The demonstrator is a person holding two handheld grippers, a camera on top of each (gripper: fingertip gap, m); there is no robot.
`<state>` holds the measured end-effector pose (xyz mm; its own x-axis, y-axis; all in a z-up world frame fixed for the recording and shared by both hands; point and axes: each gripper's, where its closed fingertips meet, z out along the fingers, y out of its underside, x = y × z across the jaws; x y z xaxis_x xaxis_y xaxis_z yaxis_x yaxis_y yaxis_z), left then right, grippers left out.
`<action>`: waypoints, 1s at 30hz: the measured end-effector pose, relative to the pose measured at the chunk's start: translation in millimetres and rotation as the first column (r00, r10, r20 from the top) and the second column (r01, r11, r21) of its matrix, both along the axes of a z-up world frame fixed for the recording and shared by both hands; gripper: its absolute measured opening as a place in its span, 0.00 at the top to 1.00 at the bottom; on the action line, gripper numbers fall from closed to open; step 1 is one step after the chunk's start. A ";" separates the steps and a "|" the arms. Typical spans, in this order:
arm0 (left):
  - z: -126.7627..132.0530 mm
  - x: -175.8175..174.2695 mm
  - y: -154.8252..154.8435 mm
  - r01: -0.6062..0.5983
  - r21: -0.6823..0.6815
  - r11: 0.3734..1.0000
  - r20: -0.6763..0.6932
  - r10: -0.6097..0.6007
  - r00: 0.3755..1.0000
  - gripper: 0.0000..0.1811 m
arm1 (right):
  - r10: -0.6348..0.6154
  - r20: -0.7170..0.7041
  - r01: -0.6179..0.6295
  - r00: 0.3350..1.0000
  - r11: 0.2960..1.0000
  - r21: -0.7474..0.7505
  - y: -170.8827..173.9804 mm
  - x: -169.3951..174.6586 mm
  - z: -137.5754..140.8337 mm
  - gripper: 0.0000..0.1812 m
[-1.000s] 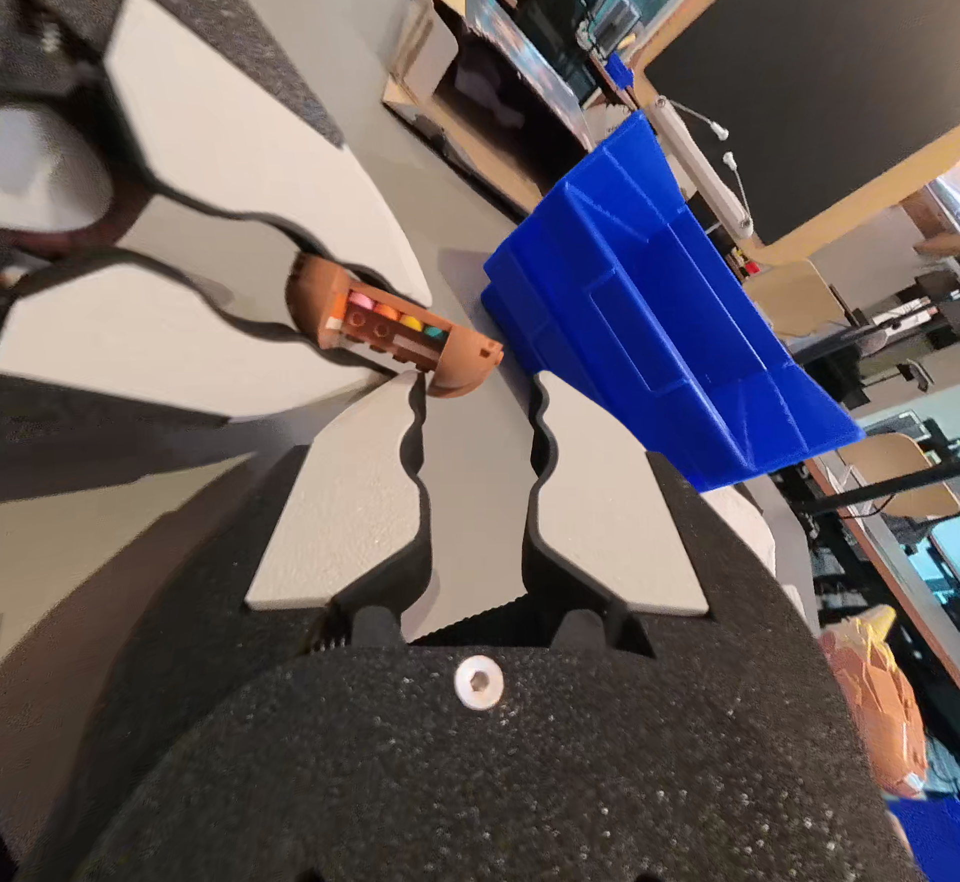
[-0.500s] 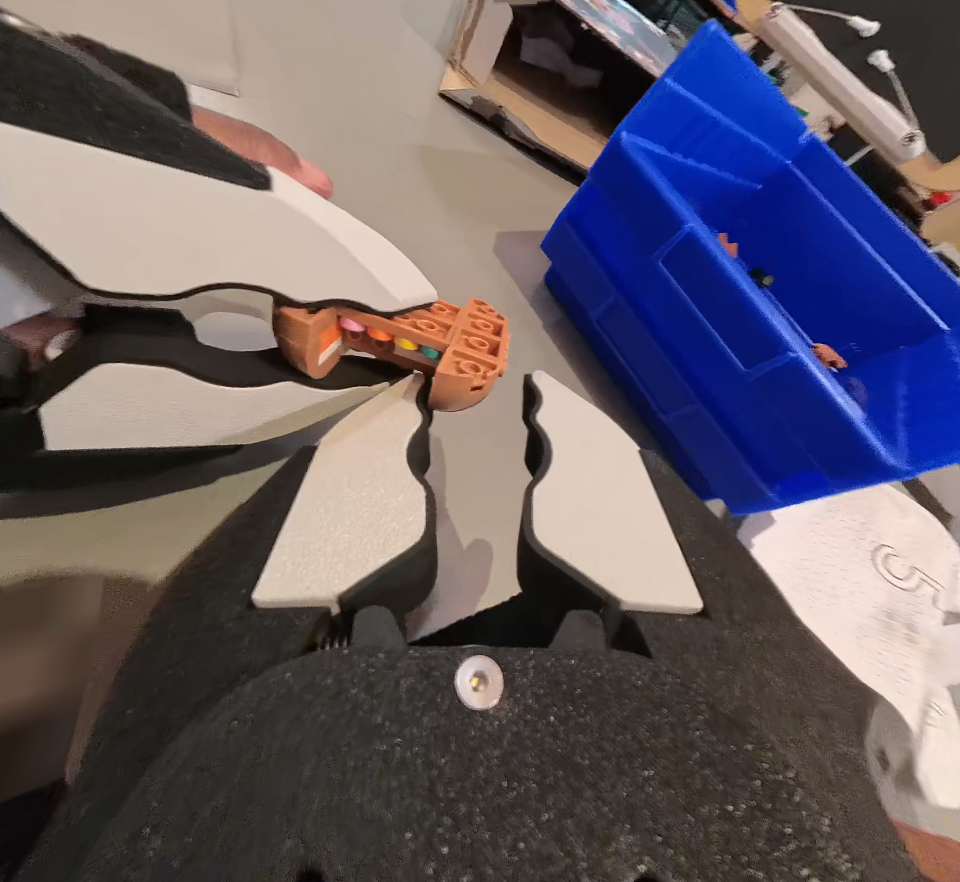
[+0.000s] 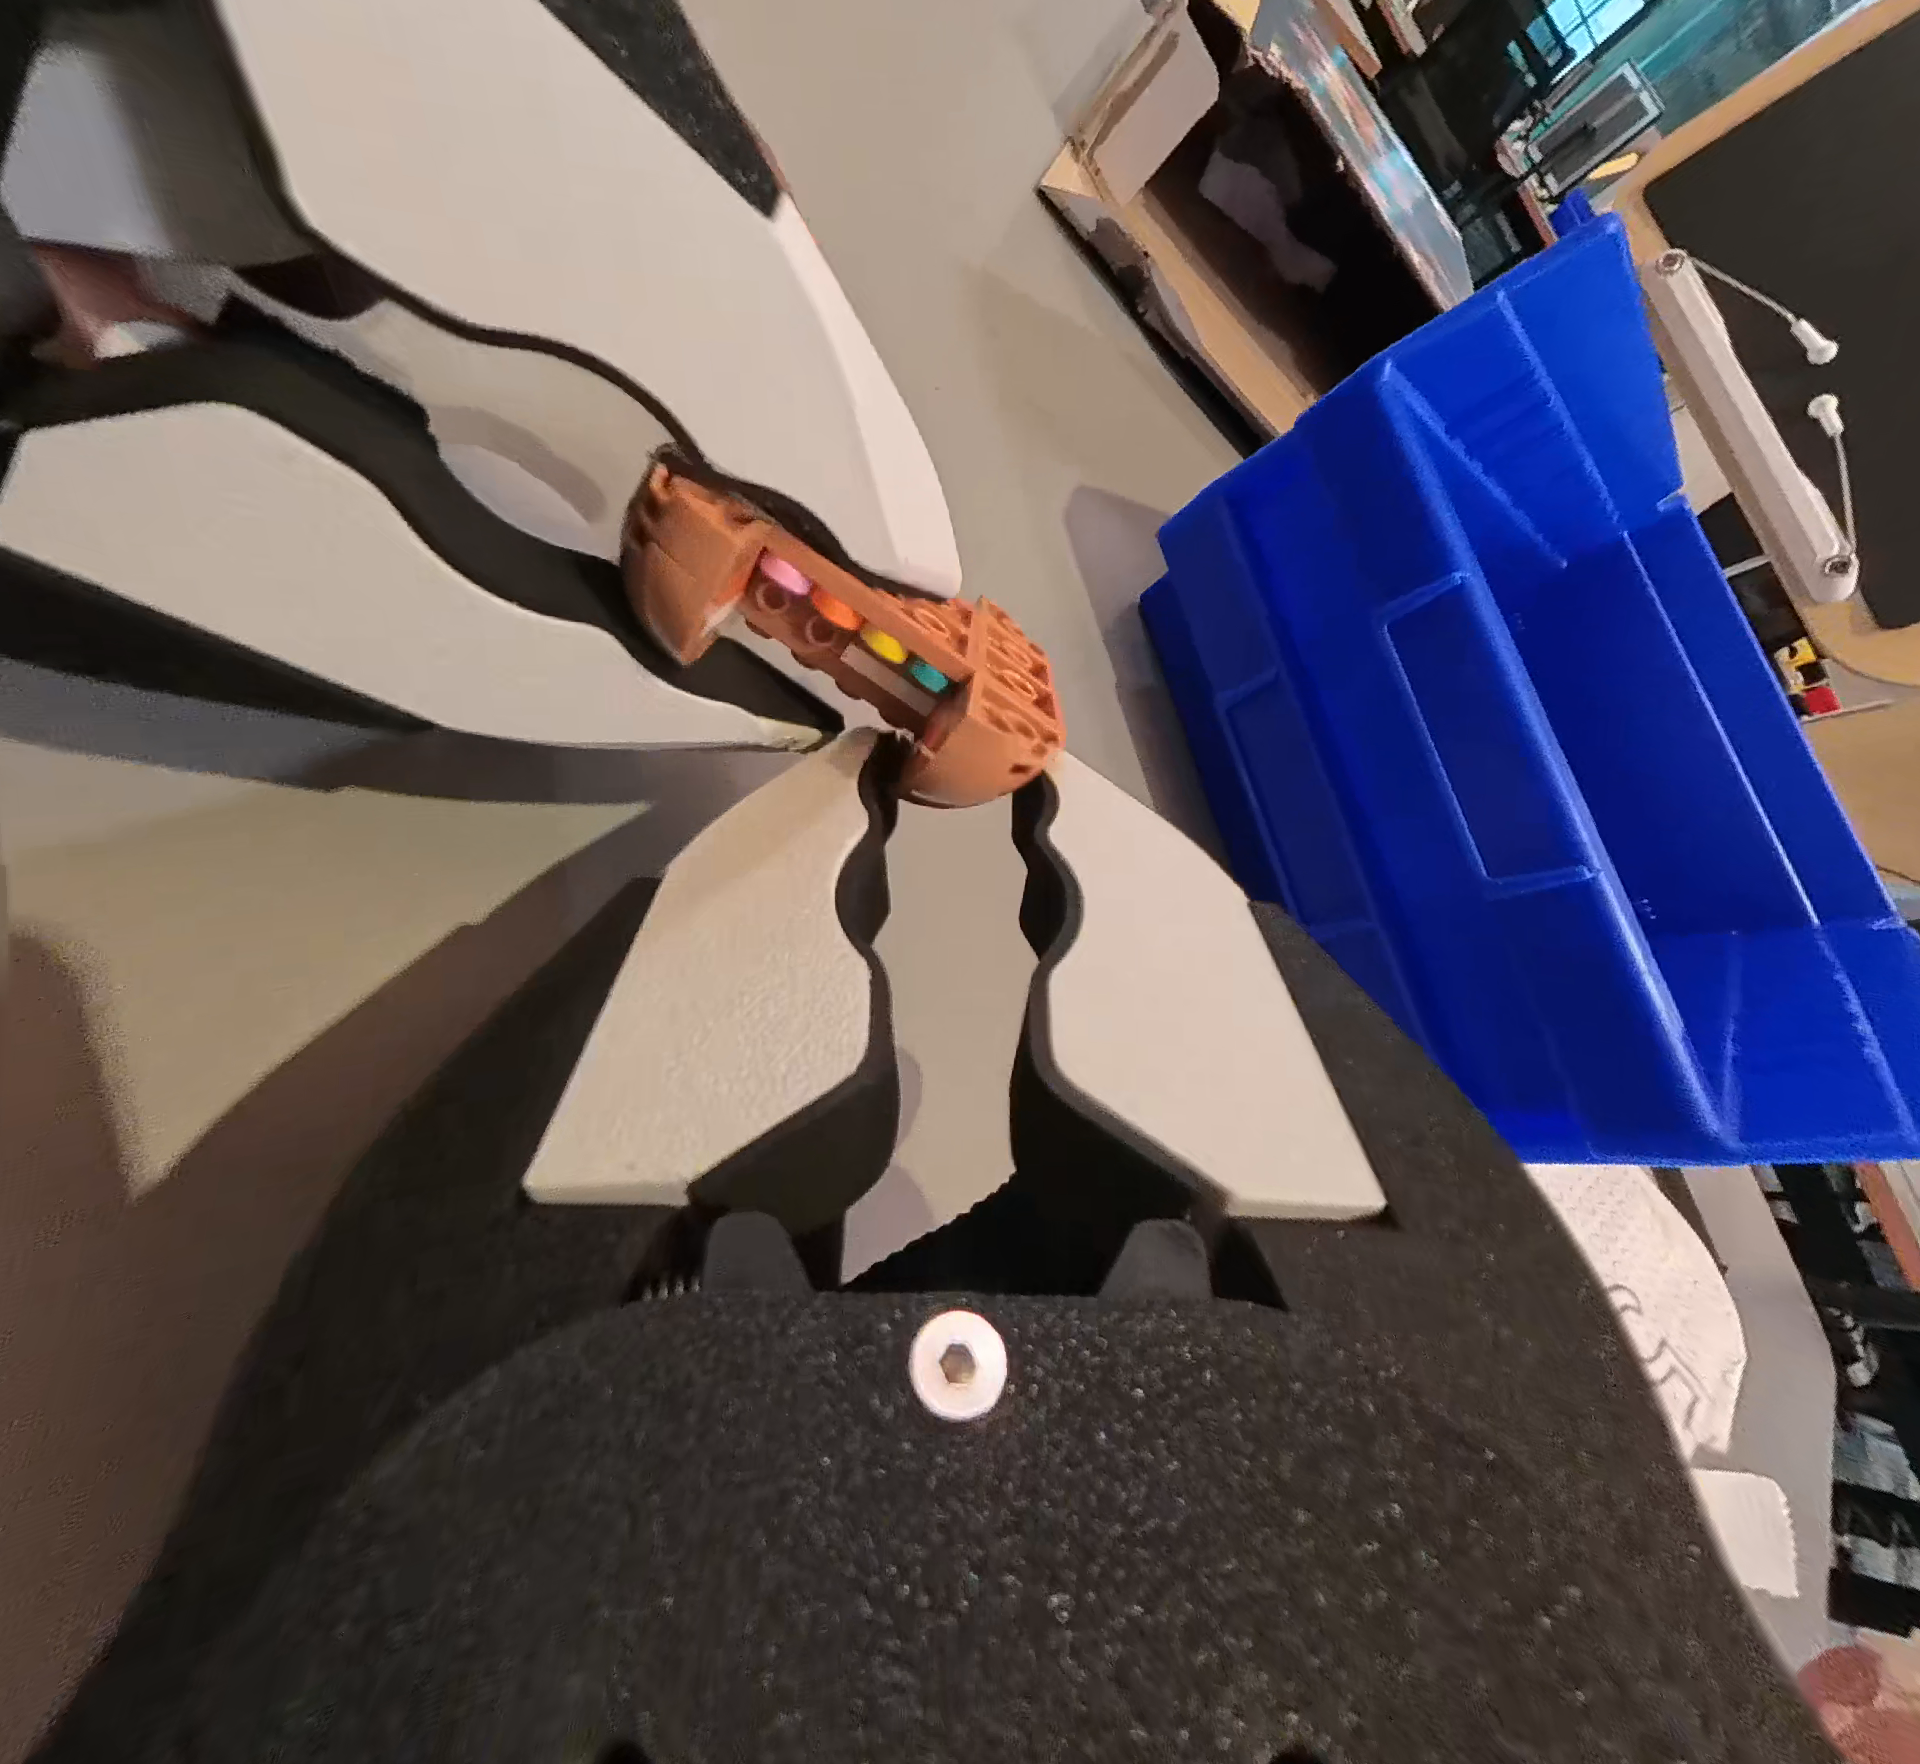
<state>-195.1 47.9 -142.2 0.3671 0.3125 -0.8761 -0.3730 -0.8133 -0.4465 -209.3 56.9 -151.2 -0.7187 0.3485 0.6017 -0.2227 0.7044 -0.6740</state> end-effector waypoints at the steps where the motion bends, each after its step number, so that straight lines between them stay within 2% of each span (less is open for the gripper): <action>1: -0.4 0.6 0.4 0.010 -0.001 1.000 0.003 -0.010 1.000 0.86 | 0.010 -0.003 -0.010 1.000 1.000 0.006 0.2 0.7 0.0 0.88; 8: -3.0 6.6 6.6 0.096 0.026 0.995 0.059 -0.097 0.994 0.85 | 0.123 -0.062 -0.119 0.990 0.991 0.056 4.0 6.8 -0.3 0.88; 19: -10.3 6.3 8.5 0.129 0.053 0.990 0.143 -0.135 0.980 0.85 | 0.170 -0.101 -0.157 0.980 0.980 0.125 7.1 8.2 -4.4 0.88; 23: -9.1 4.6 8.0 0.119 0.069 0.990 0.145 -0.128 0.981 0.85 | 0.162 -0.101 -0.150 0.982 0.982 0.114 6.8 6.9 -3.8 0.88; 24: -8.3 3.6 7.0 0.111 0.071 0.991 0.143 -0.121 0.982 0.86 | 0.141 -0.110 -0.129 0.984 0.985 0.111 8.3 4.2 -3.7 0.91; 25: -9.0 4.2 7.3 0.117 0.072 0.991 0.148 -0.126 0.981 0.86 | 0.118 -0.146 -0.100 0.982 0.987 0.128 11.0 0.0 -3.7 1.00; 26: -9.6 4.4 7.8 0.117 0.064 0.991 0.139 -0.125 0.982 0.86 | 0.095 -0.182 -0.070 0.979 0.988 0.135 13.1 -3.2 -2.3 1.00; 28: -6.4 0.1 4.9 0.070 0.025 0.997 0.066 -0.071 0.995 0.86 | 0.055 -0.141 -0.043 0.988 0.995 0.093 12.0 -3.5 -1.7 0.99; 29: -6.2 -1.2 4.2 0.053 0.009 0.999 0.048 -0.053 0.997 0.86 | 0.046 -0.100 -0.039 0.994 0.997 0.069 10.2 -2.2 -3.1 0.92; 30: -6.8 -1.8 4.1 0.045 0.000 0.999 0.041 -0.045 0.998 0.86 | 0.024 -0.067 -0.021 0.997 0.998 0.053 9.9 -2.6 -4.5 0.90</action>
